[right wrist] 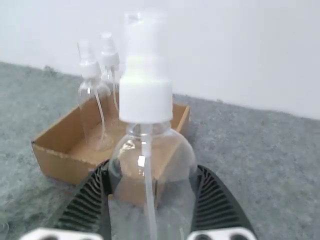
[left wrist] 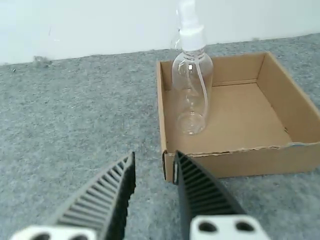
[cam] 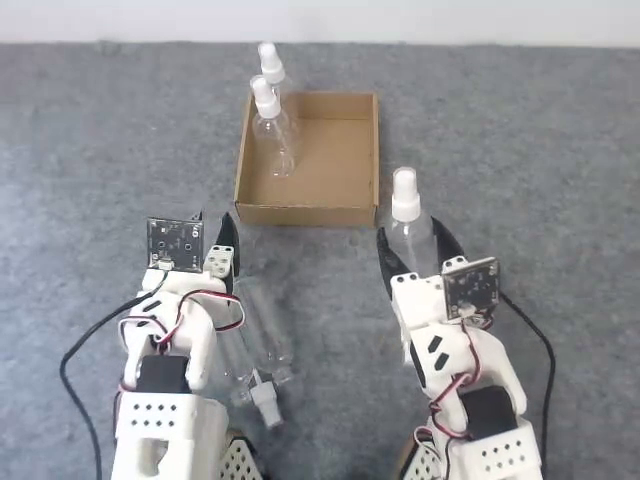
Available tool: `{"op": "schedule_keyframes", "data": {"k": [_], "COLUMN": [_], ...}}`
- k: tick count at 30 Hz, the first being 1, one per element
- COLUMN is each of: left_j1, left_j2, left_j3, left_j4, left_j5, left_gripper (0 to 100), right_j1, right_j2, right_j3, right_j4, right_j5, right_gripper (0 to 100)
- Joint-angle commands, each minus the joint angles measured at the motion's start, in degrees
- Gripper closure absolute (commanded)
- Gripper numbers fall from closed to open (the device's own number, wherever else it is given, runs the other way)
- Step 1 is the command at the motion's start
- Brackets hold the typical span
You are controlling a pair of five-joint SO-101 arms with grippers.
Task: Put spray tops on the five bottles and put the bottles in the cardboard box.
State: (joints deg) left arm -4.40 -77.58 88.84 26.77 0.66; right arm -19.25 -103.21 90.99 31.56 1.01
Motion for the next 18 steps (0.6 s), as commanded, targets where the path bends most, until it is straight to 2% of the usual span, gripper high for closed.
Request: {"op": "schedule_keyframes", "data": {"k": [1, 7, 15, 18], "left_j1": [-1.14, -4.92, -5.1, -5.1], "left_j2": [-0.79, -0.79, -0.79, -0.79], "left_j3": [-0.57, -0.75, -0.84, -0.84], "left_j4": [-1.67, -1.93, -1.93, -1.93], "left_j5": [-0.79, -0.44, -0.44, -0.44], "left_gripper": [89, 89, 89, 89], "right_j1": [0.75, 0.57, 0.4, 0.4], "right_j2": [-0.04, 0.13, 0.75, 4.88], "right_j3": [-7.47, -13.98, -19.08, -20.4], "right_j4": [-1.1, -1.1, -1.89, -5.49], "right_j5": [-0.53, -0.53, -0.53, -0.53], "right_gripper": [99.2, 99.2, 99.2, 99.2]}}
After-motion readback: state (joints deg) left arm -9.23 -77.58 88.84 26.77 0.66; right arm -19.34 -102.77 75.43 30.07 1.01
